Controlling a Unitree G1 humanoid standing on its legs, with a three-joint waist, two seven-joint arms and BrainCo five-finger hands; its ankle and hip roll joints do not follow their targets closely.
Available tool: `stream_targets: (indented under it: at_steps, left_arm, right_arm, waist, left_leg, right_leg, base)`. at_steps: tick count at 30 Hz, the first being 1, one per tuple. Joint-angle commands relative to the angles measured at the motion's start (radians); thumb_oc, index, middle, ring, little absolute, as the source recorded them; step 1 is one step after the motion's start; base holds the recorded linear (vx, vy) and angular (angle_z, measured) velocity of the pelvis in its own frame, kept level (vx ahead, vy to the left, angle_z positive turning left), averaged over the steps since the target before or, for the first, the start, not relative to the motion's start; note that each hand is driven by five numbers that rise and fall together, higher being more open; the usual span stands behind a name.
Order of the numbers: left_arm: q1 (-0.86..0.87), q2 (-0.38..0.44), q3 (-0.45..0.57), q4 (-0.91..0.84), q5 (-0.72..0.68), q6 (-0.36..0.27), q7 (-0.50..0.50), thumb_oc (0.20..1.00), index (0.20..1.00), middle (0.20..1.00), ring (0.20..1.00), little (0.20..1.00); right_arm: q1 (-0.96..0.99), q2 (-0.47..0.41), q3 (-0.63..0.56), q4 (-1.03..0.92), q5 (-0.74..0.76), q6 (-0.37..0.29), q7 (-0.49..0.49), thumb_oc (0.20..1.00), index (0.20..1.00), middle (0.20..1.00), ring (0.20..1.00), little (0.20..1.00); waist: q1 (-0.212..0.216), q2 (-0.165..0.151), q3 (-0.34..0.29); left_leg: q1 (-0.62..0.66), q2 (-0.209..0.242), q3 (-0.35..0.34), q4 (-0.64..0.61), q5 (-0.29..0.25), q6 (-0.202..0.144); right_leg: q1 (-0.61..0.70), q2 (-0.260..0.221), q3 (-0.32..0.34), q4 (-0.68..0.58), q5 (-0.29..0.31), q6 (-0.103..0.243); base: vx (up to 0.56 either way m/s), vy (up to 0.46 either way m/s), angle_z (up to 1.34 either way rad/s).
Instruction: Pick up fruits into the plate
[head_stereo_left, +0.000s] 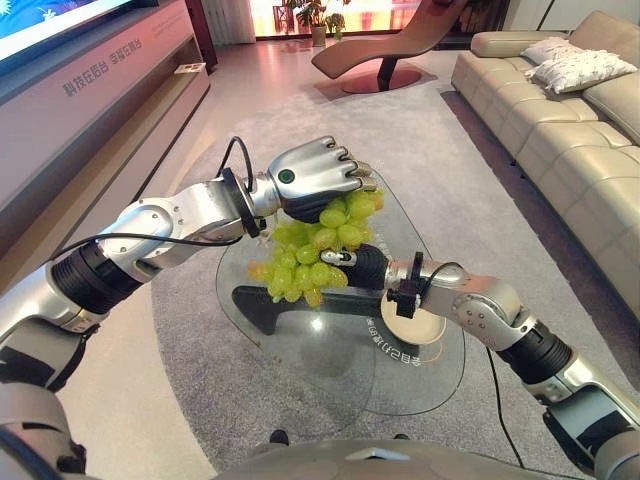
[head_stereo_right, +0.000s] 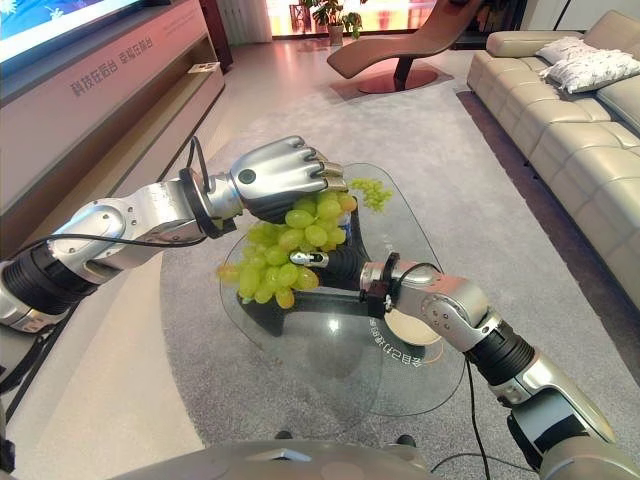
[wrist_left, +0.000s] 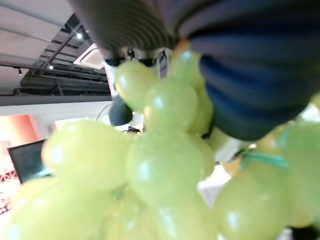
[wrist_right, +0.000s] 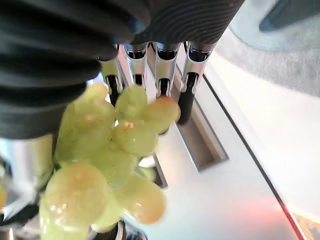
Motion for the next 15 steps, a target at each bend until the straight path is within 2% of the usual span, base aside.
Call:
stream_targets:
  at_steps: [1,7,15]
  left_arm:
    - [-0.124,-0.013,0.062,0.017,-0.043,0.021,0.025,0.2,0.2,0.2,0.2,0.2]
    - [-0.112,-0.028,0.078,-0.001,-0.054,0.033,0.02,0.2,0.2,0.2,0.2,0.2]
    - [-0.094,-0.05,0.093,-0.01,-0.061,0.035,0.016,0.2,0.2,0.2,0.2,0.2]
  right_arm:
    - [-0.059,0.033,-0.078,-0.074,0.013,-0.086,-0.021,1.0,1.0,1.0,1.0,1.0]
    - [-0.052,0.063,-0.085,-0.088,0.04,-0.113,-0.07,1.0,1.0,1.0,1.0,1.0]
    - [-0.051,0.099,-0.079,-0.09,0.021,-0.126,-0.082,1.0,1.0,1.0,1.0,1.0]
  waist:
    - [0.014,-0.032,0.003]
    - [0.015,-0.027,0.008]
    - [0.019,-0.024,0.009]
  left_leg:
    - [0.068,-0.053,0.066,0.007,-0.139,0.035]
    - [0.067,-0.053,0.066,0.007,-0.138,0.036]
    - [0.065,-0.055,0.062,0.007,-0.138,0.037]
  right_leg:
    - [0.052,-0.003,-0.002,0.006,-0.078,0.011]
    - [0.052,-0.006,-0.003,0.006,-0.077,0.011]
    - [0.052,-0.008,-0.005,0.006,-0.078,0.012]
  base:
    - [0.0,0.0,0.0]
    - [0.0,0.0,0.0]
    - [0.0,0.0,0.0]
